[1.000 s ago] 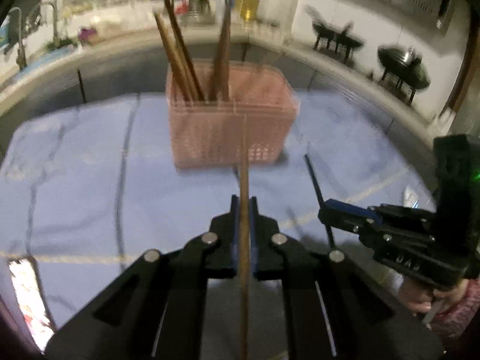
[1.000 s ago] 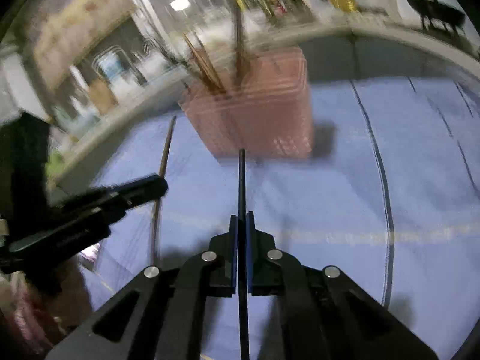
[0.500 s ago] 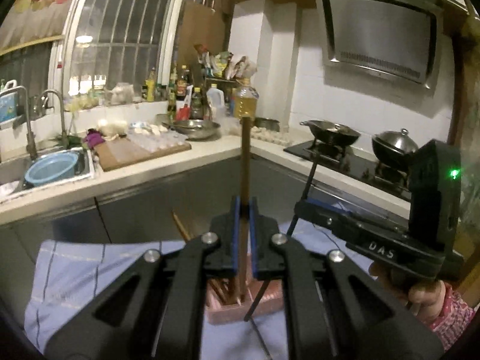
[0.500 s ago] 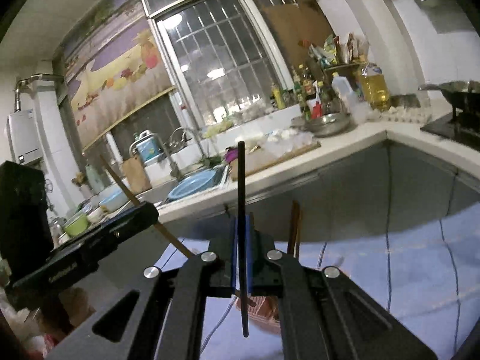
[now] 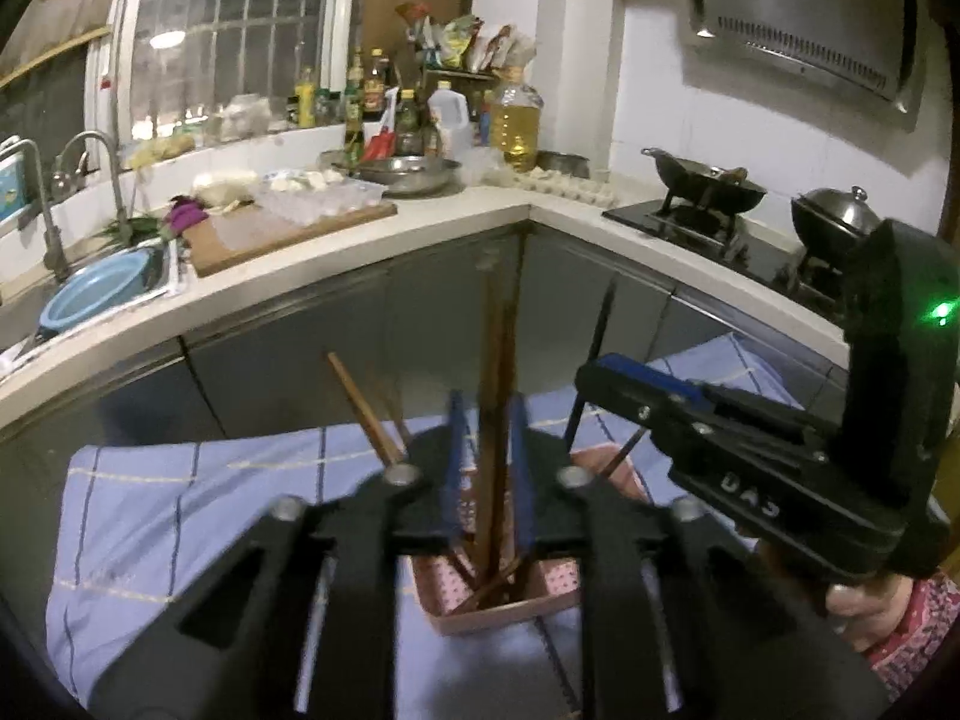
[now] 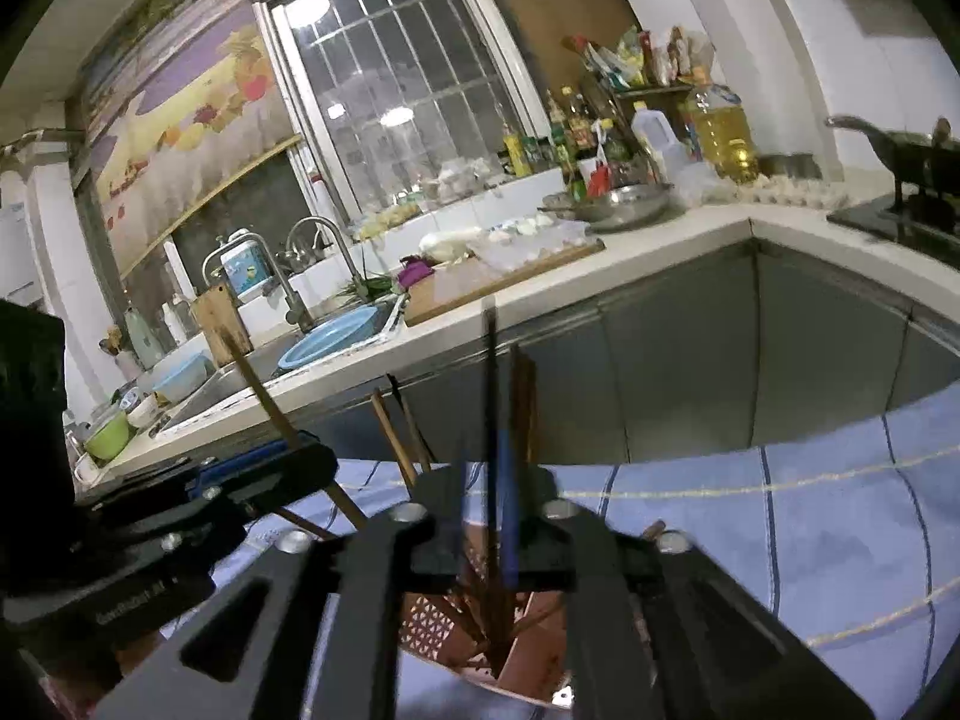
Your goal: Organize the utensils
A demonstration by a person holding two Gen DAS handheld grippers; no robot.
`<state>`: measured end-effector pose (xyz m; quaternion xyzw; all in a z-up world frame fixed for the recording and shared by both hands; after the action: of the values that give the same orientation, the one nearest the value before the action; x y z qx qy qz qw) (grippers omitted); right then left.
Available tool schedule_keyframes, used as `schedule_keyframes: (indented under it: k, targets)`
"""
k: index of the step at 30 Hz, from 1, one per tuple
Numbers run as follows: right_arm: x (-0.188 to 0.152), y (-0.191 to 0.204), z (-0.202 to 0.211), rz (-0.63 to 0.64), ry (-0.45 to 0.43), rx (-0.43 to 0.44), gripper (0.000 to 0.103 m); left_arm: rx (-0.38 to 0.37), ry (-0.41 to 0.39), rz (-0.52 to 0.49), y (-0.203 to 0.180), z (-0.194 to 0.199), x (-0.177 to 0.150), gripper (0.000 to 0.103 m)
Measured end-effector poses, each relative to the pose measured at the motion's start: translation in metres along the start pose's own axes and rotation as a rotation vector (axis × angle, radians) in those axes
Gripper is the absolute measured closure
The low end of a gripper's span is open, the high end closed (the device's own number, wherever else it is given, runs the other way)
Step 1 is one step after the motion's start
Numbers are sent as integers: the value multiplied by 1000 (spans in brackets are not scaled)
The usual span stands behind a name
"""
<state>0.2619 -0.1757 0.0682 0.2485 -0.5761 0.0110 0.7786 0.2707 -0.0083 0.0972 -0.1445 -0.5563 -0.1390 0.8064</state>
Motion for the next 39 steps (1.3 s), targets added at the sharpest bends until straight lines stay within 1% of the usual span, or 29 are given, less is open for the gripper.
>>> schedule_keyframes:
  k: [1,2,4,7,8,9,11,13,15,18,21,22,24,25,27,29,32,33,35,39]
  targets:
    - [3,1,7,-15,-15,4,59,10,-17,0,0,7,1,74]
    - [7,4,15,-23,-34,12,54,14,-34,-1,-1,14,3,71]
    - [14,10,31,-19,-63,17,54,19,-67,-1,-3,31,9,71]
    - [18,17,68,-38,-112,27,54,21,-121,9,-7,66,14,71]
    - [15,18,82,-49,-125,25,54,22,-139,12,-8,79,13,68]
    - [10,18,97,-61,-135,17,54,26,-154,17,-9,90,10,60]
    - [-6,16,120,-91,-134,-2,54,41,-178,36,-10,116,-3,55]
    - [-33,13,144,-127,-106,-21,54,65,-185,43,-12,138,-24,53]
    - [-61,10,161,-151,-64,-55,54,93,-174,53,-15,153,-45,48]
    - [-113,7,184,-188,38,-108,54,133,-124,73,-21,173,-82,43]
    - [-148,11,200,-202,123,-122,54,178,-89,59,-30,186,-106,40]
    - [-155,14,206,-203,133,-123,54,192,-85,47,-33,192,-112,39]
    - [-168,22,221,-204,145,-119,54,223,-80,24,-42,202,-120,33]
    - [-172,26,228,-207,146,-116,54,245,-82,12,-48,211,-125,32]
    - [-175,32,240,-216,140,-104,54,264,-85,-6,-59,226,-130,28]
    - [-172,40,258,-221,115,-91,54,271,-84,-34,-69,239,-134,25]
    - [-164,54,284,-200,66,-71,54,316,-114,-81,-84,269,-136,19]
    - [-162,58,290,-193,54,-66,54,327,-121,-85,-86,273,-135,17]
    - [-157,68,304,-176,25,-50,54,346,-149,-94,-93,293,-135,16]
    - [-157,77,322,-164,2,-29,54,371,-178,-97,-96,314,-135,13]
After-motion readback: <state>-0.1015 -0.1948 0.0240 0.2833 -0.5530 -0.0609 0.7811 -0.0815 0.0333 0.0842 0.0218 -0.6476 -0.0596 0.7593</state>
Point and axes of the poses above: each gripper's, at about its wrist camera, not at the fingertips, and z roughly against the way its jaws point, y to its left, x to its top, the point moved 4 cm from there along -z, roughly the way its jaws point, and after that the axes turned 12 degrees about -y, right-handed, at the moved point
